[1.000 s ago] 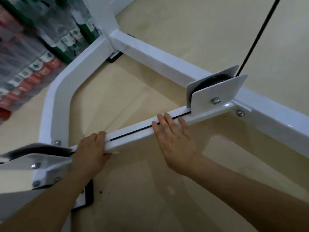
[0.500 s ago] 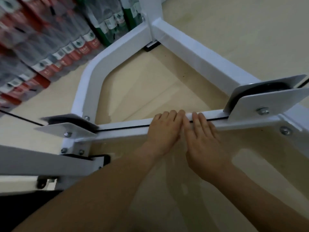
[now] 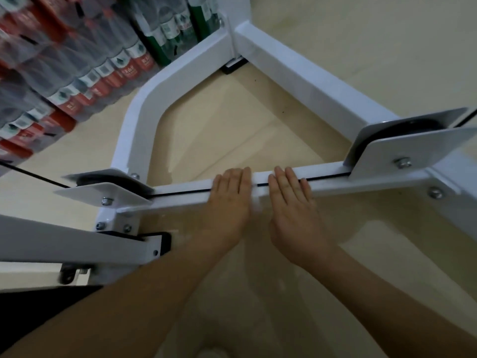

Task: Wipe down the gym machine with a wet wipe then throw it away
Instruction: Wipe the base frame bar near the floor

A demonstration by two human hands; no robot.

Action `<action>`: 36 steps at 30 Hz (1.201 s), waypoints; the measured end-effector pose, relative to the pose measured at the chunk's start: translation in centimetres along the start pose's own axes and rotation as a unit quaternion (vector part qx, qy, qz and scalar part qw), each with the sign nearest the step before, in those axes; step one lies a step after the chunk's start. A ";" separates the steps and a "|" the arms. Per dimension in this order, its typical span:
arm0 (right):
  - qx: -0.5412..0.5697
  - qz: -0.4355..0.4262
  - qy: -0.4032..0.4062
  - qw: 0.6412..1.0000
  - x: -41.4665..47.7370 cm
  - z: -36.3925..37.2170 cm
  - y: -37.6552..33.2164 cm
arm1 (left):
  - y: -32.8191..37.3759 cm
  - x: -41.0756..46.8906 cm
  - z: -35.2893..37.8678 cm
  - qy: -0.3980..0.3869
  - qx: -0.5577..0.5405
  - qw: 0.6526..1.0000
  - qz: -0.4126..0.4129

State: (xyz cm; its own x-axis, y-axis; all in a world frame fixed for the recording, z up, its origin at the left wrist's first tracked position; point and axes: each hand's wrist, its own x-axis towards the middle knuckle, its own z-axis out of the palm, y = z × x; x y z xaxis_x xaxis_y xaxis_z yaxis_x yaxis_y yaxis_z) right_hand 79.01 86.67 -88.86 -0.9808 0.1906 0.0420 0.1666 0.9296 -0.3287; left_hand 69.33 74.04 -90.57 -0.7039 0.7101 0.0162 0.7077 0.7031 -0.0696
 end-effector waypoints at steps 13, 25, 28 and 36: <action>-0.012 -0.136 -0.231 0.963 6.4 -3.5 -4.7 | -8.1 -0.5 -6.0 -0.200 -0.169 0.960 0.103; 0.175 -0.189 -0.214 0.942 11.5 -1.0 -13.1 | -15.0 -1.8 -15.3 -0.112 0.047 0.991 0.051; 0.432 0.003 -0.275 0.859 13.9 -4.1 -15.2 | -14.9 -1.9 -18.2 -0.017 -0.033 0.991 -0.129; 0.678 0.271 -0.251 0.636 10.0 -3.2 -20.0 | -12.1 -7.9 -14.5 0.068 -0.325 0.812 -0.480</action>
State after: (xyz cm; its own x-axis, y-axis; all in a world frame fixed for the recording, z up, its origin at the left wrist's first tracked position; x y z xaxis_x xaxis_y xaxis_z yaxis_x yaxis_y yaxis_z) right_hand 66.16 71.00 -78.87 -0.7822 -0.0748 -0.6185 0.5872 -0.4202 -0.6918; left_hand 67.15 60.46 -75.43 -0.9684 -0.2098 -0.1346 -0.2487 0.7756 0.5802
